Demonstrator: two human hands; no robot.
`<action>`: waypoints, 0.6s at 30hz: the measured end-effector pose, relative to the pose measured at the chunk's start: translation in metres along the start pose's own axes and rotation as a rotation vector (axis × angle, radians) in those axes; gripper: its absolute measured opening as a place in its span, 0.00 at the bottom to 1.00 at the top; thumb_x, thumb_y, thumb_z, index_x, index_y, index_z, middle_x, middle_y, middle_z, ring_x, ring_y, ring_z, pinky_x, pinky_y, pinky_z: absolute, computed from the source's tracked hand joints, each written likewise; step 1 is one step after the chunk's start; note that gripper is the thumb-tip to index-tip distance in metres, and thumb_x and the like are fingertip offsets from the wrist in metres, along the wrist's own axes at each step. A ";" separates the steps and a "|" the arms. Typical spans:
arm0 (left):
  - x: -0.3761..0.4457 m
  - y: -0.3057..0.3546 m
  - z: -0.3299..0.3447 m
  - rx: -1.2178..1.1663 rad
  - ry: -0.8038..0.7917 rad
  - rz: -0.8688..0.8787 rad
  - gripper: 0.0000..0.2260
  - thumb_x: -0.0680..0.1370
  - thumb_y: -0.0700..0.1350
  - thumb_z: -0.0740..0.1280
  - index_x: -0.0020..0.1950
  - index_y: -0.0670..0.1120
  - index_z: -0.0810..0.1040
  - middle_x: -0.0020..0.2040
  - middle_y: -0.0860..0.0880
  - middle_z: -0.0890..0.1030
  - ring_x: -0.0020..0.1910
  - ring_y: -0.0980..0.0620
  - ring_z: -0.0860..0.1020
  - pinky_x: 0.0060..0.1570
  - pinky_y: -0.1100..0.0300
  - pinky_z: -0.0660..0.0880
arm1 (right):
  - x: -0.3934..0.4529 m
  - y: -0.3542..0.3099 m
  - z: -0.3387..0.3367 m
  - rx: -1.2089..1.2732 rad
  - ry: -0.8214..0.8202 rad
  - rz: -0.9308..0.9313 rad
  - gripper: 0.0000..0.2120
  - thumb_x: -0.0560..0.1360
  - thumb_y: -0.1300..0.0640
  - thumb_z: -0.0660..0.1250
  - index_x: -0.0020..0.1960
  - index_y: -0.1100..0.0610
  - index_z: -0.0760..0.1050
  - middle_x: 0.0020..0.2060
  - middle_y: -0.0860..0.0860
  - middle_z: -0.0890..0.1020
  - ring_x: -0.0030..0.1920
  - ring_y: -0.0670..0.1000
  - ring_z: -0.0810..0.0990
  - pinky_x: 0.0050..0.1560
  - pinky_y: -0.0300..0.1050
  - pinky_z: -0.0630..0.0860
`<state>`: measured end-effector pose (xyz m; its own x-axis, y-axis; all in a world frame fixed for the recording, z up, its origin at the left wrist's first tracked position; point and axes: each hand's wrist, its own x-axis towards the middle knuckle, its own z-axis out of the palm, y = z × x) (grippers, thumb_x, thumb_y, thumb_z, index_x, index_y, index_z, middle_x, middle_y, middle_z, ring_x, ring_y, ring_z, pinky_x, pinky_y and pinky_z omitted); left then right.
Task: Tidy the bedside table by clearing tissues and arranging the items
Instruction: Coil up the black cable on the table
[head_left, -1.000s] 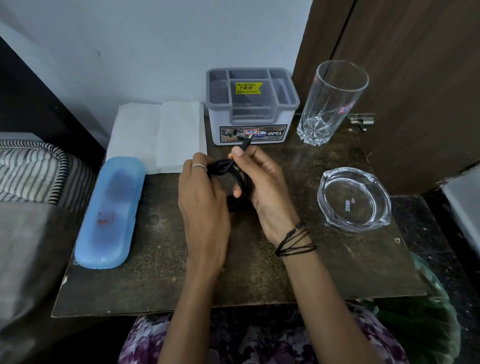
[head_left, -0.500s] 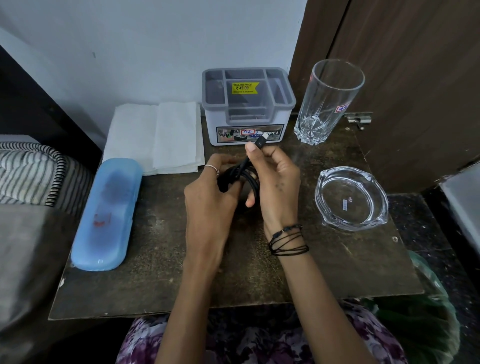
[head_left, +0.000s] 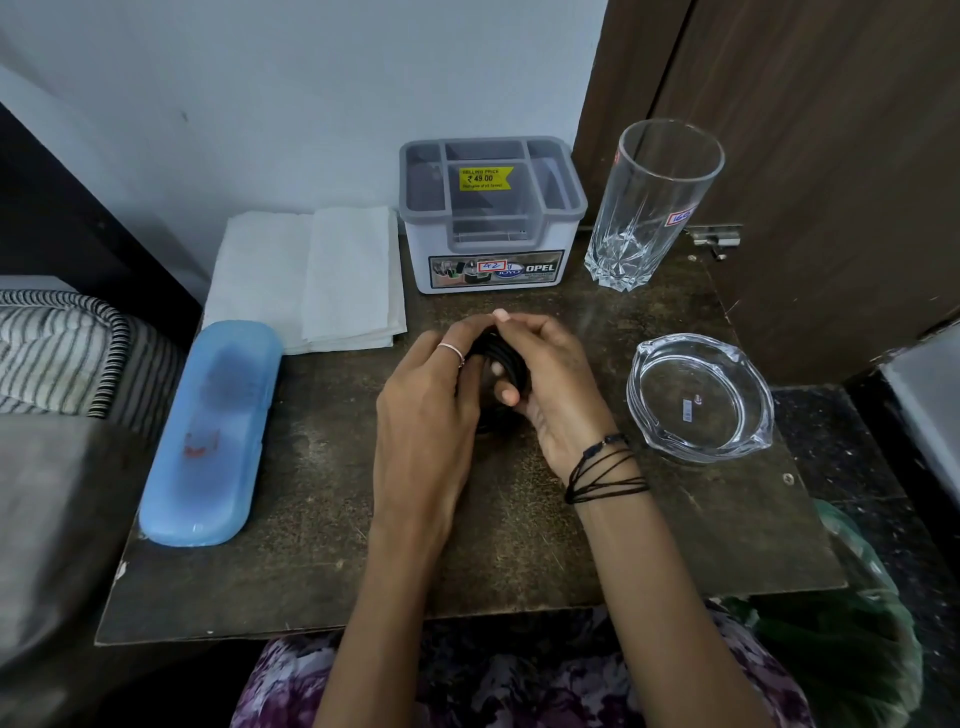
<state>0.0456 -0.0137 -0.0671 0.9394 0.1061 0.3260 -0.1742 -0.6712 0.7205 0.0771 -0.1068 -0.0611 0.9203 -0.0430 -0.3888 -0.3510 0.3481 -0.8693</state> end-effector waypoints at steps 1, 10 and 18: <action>0.000 0.000 0.000 0.006 0.007 -0.008 0.14 0.76 0.38 0.62 0.60 0.50 0.76 0.48 0.48 0.80 0.44 0.51 0.77 0.43 0.64 0.69 | 0.000 0.000 0.000 -0.064 -0.007 -0.021 0.05 0.77 0.57 0.63 0.43 0.56 0.73 0.20 0.46 0.76 0.18 0.43 0.68 0.22 0.36 0.64; 0.000 -0.002 0.001 0.022 0.075 -0.085 0.12 0.76 0.37 0.62 0.57 0.47 0.77 0.49 0.45 0.81 0.44 0.49 0.77 0.38 0.66 0.63 | -0.005 -0.013 -0.019 -0.319 -0.367 0.153 0.08 0.72 0.55 0.70 0.50 0.56 0.80 0.36 0.48 0.80 0.34 0.41 0.78 0.33 0.31 0.72; 0.004 -0.004 0.000 -0.103 0.003 -0.136 0.08 0.77 0.39 0.59 0.51 0.48 0.74 0.39 0.51 0.77 0.36 0.53 0.73 0.35 0.62 0.65 | -0.001 -0.012 -0.028 -0.331 -0.350 0.135 0.05 0.71 0.64 0.69 0.45 0.59 0.82 0.36 0.49 0.85 0.38 0.43 0.82 0.43 0.33 0.79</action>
<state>0.0503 -0.0105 -0.0684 0.9554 0.1934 0.2233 -0.0751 -0.5720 0.8168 0.0757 -0.1376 -0.0589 0.8459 0.3184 -0.4279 -0.4545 0.0103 -0.8907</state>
